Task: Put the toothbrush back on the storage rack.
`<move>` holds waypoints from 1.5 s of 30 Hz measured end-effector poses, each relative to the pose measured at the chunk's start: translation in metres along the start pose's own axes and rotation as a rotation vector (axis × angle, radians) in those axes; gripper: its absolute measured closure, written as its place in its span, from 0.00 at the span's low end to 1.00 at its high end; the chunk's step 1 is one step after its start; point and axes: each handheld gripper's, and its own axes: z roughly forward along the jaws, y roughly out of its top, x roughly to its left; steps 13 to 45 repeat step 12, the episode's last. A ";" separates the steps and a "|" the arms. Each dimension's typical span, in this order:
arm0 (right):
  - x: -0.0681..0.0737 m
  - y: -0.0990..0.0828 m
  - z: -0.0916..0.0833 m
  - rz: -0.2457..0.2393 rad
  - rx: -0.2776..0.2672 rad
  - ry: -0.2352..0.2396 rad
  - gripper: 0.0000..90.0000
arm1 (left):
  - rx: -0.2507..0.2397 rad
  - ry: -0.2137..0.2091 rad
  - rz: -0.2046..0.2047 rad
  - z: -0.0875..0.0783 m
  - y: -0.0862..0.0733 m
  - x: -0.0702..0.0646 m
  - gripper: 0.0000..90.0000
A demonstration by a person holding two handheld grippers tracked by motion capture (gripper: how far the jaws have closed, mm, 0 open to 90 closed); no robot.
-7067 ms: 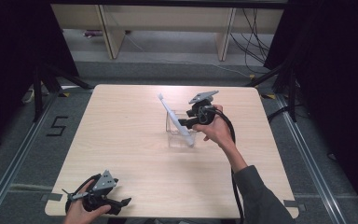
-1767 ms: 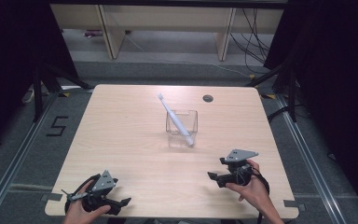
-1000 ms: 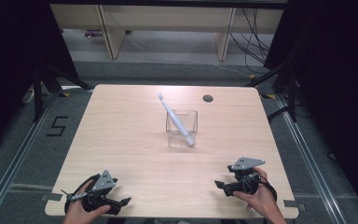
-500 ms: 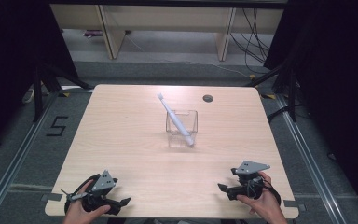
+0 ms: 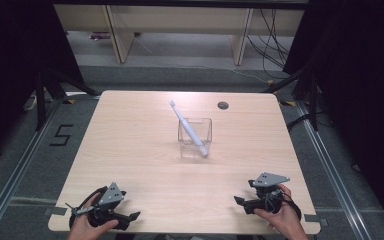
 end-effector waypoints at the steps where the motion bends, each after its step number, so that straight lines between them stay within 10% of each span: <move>1: 0.000 0.000 0.000 -0.008 -0.002 -0.003 0.23 | 0.003 0.001 0.004 0.000 0.000 0.000 0.17; 45: -0.001 0.000 0.001 -0.008 0.003 -0.002 0.23 | 0.001 0.001 0.002 0.000 0.000 0.000 0.17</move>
